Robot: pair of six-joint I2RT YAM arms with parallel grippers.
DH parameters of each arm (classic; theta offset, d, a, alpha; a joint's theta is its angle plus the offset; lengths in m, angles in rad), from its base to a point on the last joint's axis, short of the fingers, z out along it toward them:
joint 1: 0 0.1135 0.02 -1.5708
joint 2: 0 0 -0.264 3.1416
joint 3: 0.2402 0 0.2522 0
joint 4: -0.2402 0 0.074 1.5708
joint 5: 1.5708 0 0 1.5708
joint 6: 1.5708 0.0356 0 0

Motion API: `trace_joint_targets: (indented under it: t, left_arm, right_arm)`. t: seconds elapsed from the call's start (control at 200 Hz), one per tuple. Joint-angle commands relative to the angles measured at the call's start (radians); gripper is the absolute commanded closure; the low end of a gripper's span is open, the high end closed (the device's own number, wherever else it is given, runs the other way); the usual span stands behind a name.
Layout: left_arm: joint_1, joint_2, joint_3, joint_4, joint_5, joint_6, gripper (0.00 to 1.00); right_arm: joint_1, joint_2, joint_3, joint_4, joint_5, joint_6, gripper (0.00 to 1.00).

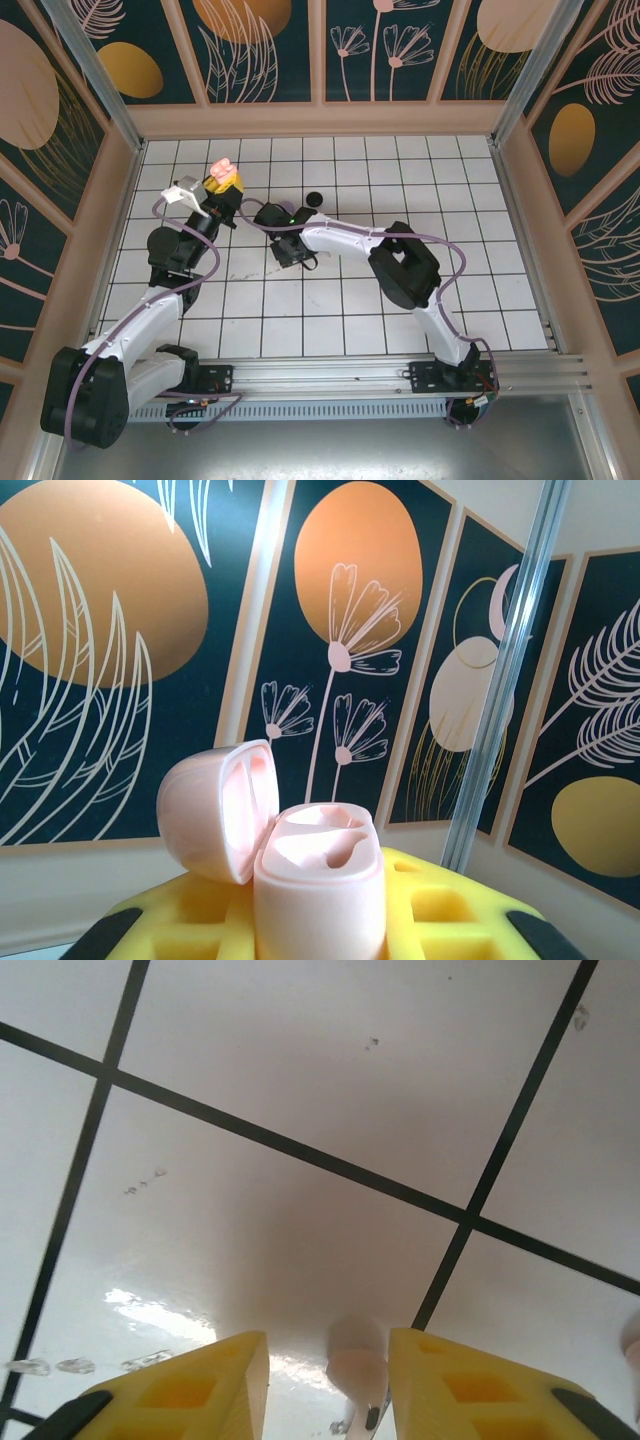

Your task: Insert the wireless bluetooth earbuds into the charging case

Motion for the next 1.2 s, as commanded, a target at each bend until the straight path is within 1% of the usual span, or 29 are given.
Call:
trace_joint_targets:
  t: [0.0, 0.13, 0.746, 1.191]
  left_arm:
    - [0.006, 0.000, 0.026, 0.027, 0.021, -0.008, 1.00]
    - [0.005, -0.001, 0.027, 0.029, 0.022, -0.008, 1.00]
    - [0.005, -0.003, 0.029, 0.026, 0.026, -0.006, 1.00]
    - [0.005, -0.002, 0.028, 0.029, 0.029, -0.013, 1.00]
  right_arm:
    - [-0.012, 0.027, 0.058, -0.083, -0.026, 0.085, 0.61]
    - [-0.012, 0.029, 0.069, -0.099, -0.023, 0.100, 0.60]
    - [-0.012, 0.022, -0.013, -0.070, -0.035, 0.074, 0.62]
    - [-0.010, 0.035, -0.025, -0.051, -0.034, 0.077, 0.67]
